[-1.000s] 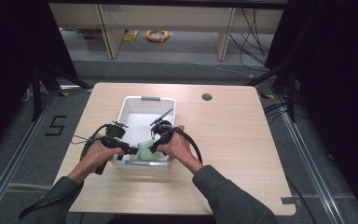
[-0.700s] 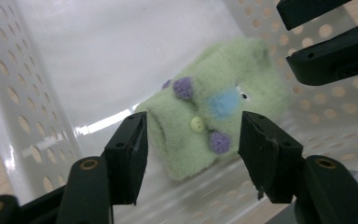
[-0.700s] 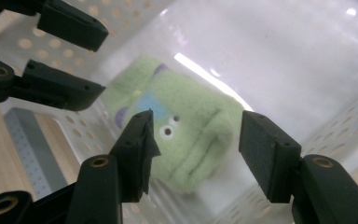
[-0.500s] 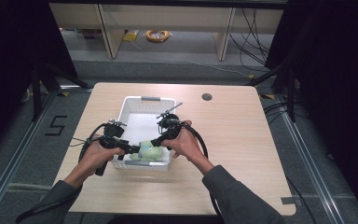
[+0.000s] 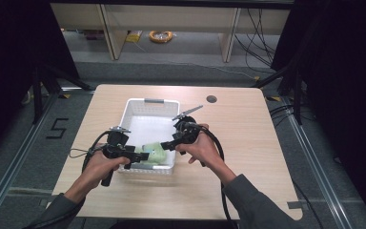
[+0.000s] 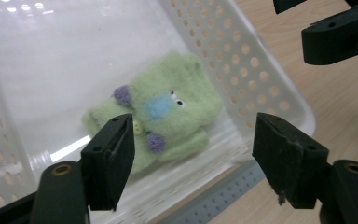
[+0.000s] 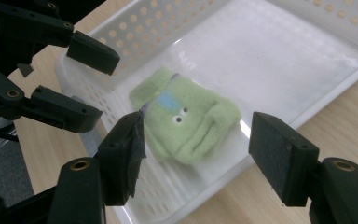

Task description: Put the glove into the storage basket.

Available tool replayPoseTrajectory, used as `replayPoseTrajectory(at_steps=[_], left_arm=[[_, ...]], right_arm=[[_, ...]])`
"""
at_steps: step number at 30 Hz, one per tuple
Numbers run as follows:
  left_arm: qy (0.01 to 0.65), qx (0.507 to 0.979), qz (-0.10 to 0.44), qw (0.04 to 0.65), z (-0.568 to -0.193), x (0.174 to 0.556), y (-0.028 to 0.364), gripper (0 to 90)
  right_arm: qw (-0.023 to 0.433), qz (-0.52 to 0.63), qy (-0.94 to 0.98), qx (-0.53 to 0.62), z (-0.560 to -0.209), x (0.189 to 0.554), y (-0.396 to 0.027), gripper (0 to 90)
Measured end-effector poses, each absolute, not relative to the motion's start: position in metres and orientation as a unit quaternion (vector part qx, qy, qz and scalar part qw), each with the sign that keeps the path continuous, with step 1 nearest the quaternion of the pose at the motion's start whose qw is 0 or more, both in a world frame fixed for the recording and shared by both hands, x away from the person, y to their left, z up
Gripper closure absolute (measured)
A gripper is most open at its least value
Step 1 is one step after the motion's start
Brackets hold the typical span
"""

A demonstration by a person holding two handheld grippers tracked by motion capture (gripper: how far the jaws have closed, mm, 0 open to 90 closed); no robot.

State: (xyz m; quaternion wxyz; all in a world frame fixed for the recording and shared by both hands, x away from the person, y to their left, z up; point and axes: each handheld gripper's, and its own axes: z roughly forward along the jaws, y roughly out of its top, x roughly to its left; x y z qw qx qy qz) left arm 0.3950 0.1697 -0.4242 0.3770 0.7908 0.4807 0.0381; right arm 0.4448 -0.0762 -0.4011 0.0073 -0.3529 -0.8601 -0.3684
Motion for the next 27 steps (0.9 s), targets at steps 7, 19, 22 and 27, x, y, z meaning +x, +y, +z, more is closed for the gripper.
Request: replayPoseTrajectory(at_steps=[7, 19, 22, 27], left_arm=[[0.467, 0.787, 0.034, 0.402, -0.422, 0.38, 0.164, 26.7], [0.451, 0.782, 0.034, 0.428, -0.418, 0.358, 0.152, 20.2], [0.446, 0.783, 0.032, 0.432, -0.418, 0.354, 0.149, 20.1], [0.433, 0.786, 0.029, 0.44, -0.419, 0.346, 0.142, 19.5]], right_arm=[[-0.002, -0.386, -0.857, -0.342, -0.396, 0.432, -0.093, 35.4], [-0.006, -0.403, -0.85, -0.339, -0.396, 0.42, -0.12, 34.0], [-0.007, -0.408, -0.847, -0.341, -0.396, 0.417, -0.126, 33.6], [-0.014, -0.415, -0.841, -0.348, -0.394, 0.411, -0.138, 33.0]])
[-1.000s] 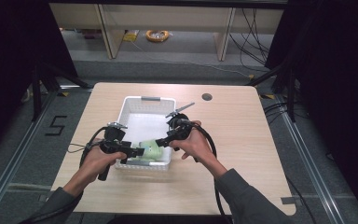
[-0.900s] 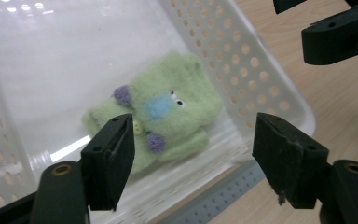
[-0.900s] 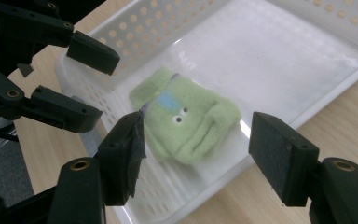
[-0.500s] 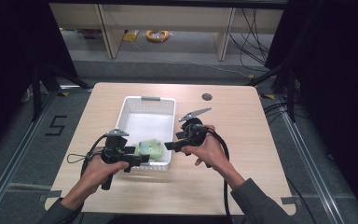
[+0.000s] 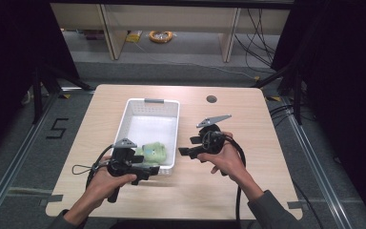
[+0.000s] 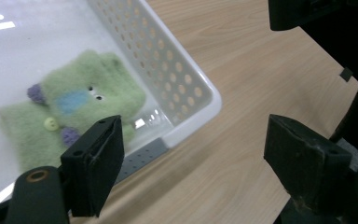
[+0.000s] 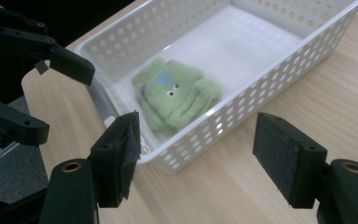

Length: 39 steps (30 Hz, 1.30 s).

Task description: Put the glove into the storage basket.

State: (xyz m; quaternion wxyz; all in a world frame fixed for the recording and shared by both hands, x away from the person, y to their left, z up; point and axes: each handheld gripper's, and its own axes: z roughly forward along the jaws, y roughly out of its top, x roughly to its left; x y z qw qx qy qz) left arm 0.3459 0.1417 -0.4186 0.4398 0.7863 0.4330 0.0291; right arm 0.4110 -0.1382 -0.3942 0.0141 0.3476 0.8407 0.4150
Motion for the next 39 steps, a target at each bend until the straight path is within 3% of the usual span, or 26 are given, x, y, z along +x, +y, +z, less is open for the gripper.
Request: replayPoseTrajectory(at_steps=[23, 39], left_arm=[[0.395, 0.799, 0.005, 0.454, -0.439, 0.315, 0.12, 18.7], [0.385, 0.798, 0.014, 0.463, -0.456, 0.3, 0.117, 17.8]], right_arm=[[0.026, 0.456, 0.813, 0.361, -0.405, 0.378, -0.194, 30.7], [0.029, 0.461, 0.809, 0.364, -0.425, 0.346, -0.209, 26.0]])
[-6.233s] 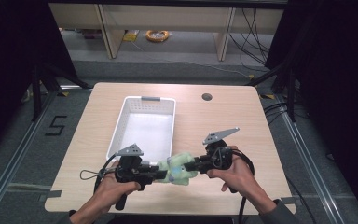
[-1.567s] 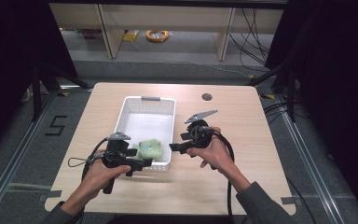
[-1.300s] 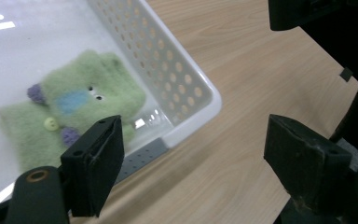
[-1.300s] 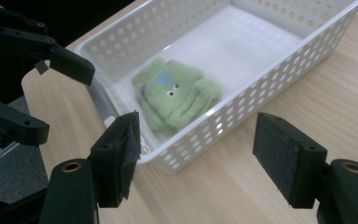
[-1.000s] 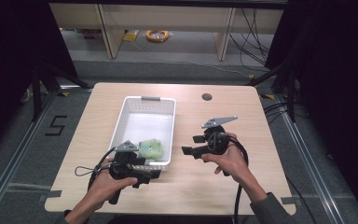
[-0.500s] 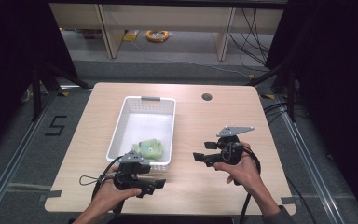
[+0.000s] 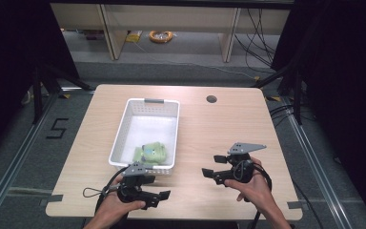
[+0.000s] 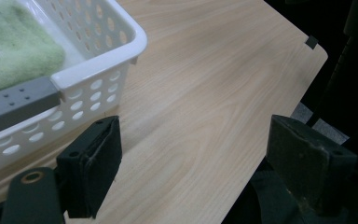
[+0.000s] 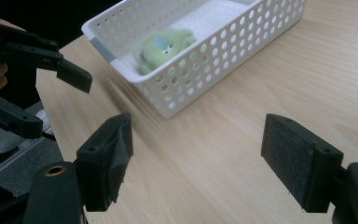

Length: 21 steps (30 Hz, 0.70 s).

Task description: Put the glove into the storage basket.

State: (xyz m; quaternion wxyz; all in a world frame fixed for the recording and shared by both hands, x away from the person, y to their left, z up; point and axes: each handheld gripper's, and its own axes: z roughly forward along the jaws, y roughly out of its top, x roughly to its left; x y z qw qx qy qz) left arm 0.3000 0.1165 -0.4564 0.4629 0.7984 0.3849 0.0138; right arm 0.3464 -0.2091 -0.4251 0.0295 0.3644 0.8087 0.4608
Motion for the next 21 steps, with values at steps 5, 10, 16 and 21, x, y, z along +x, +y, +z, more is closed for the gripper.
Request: replayPoseTrajectory(at_steps=[5, 10, 16, 21], left_arm=[[0.369, 0.806, 0.017, 0.463, -0.461, 0.295, 0.117, 17.4], [0.369, 0.808, 0.023, 0.459, -0.47, 0.288, 0.116, 17.1], [0.363, 0.809, 0.027, 0.462, -0.476, 0.282, 0.116, 16.6], [0.365, 0.812, 0.029, 0.455, -0.482, 0.275, 0.114, 16.2]], right_arm=[[0.03, 0.464, 0.812, 0.353, -0.434, 0.339, -0.212, 25.3], [0.03, 0.463, 0.808, 0.363, -0.441, 0.329, -0.215, 24.1], [0.043, 0.48, 0.806, 0.344, -0.452, 0.323, -0.22, 16.1], [0.045, 0.484, 0.807, 0.337, -0.461, 0.316, -0.222, 16.0]])
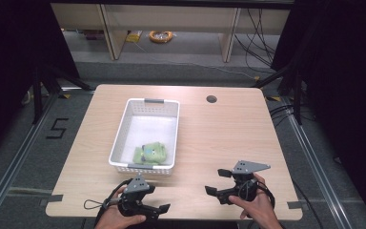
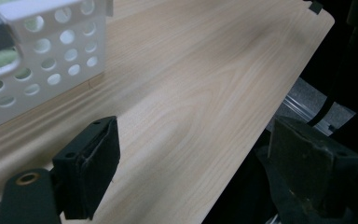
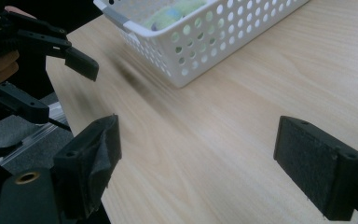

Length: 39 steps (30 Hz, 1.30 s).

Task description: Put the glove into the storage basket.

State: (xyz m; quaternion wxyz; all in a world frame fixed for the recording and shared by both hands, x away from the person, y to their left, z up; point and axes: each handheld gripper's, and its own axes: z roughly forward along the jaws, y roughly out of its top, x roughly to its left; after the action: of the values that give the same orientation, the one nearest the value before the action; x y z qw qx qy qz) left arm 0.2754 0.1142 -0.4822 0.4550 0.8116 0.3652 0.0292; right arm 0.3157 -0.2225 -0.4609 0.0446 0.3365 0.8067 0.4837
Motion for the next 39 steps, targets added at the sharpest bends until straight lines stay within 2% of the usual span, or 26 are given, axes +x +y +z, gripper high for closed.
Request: replayPoseTrajectory(at_steps=[1, 5, 7, 10, 17, 18, 22, 25, 26, 28, 29, 32, 39], left_arm=[[0.356, 0.815, 0.034, 0.455, -0.483, 0.275, 0.115, 16.2], [0.358, 0.817, 0.031, 0.452, -0.487, 0.273, 0.116, 16.0], [0.359, 0.818, 0.035, 0.448, -0.489, 0.272, 0.117, 16.0], [0.358, 0.815, 0.038, 0.454, -0.493, 0.268, 0.116, 15.8], [0.355, 0.817, 0.027, 0.454, -0.502, 0.262, 0.117, 15.7], [0.342, 0.83, 0.034, 0.439, -0.501, 0.263, 0.119, 15.7], [0.347, 0.825, 0.034, 0.445, -0.505, 0.259, 0.116, 15.7], [0.353, 0.824, 0.019, 0.444, -0.505, 0.258, 0.116, 15.7], [0.351, 0.822, 0.033, 0.447, -0.507, 0.259, 0.115, 15.8], [0.346, 0.826, 0.028, 0.444, -0.507, 0.26, 0.116, 15.8], [0.342, 0.831, 0.04, 0.437, -0.507, 0.261, 0.117, 15.8], [0.35, 0.823, 0.036, 0.446, -0.508, 0.261, 0.116, 15.7], [0.348, 0.826, 0.034, 0.443, -0.509, 0.261, 0.115, 15.7]], right_arm=[[0.031, 0.478, 0.805, 0.35, -0.461, 0.312, -0.222, 16.0], [0.04, 0.474, 0.812, 0.338, -0.469, 0.308, -0.224, 16.1], [0.022, 0.468, 0.81, 0.352, -0.471, 0.302, -0.224, 16.1], [0.042, 0.468, 0.817, 0.333, -0.476, 0.301, -0.226, 16.2], [0.025, 0.449, 0.822, 0.351, -0.484, 0.291, -0.231, 16.2], [0.036, 0.454, 0.823, 0.339, -0.487, 0.292, -0.232, 16.2], [0.027, 0.447, 0.823, 0.349, -0.491, 0.286, -0.235, 16.2], [0.04, 0.439, 0.829, 0.344, -0.493, 0.284, -0.237, 16.2], [0.042, 0.436, 0.832, 0.34, -0.493, 0.284, -0.237, 16.2], [0.045, 0.436, 0.833, 0.337, -0.495, 0.284, -0.236, 16.2], [0.027, 0.435, 0.838, 0.329, -0.495, 0.286, -0.236, 16.3], [0.043, 0.427, 0.838, 0.337, -0.496, 0.285, -0.235, 16.2], [0.04, 0.424, 0.842, 0.332, -0.498, 0.285, -0.233, 16.2]])
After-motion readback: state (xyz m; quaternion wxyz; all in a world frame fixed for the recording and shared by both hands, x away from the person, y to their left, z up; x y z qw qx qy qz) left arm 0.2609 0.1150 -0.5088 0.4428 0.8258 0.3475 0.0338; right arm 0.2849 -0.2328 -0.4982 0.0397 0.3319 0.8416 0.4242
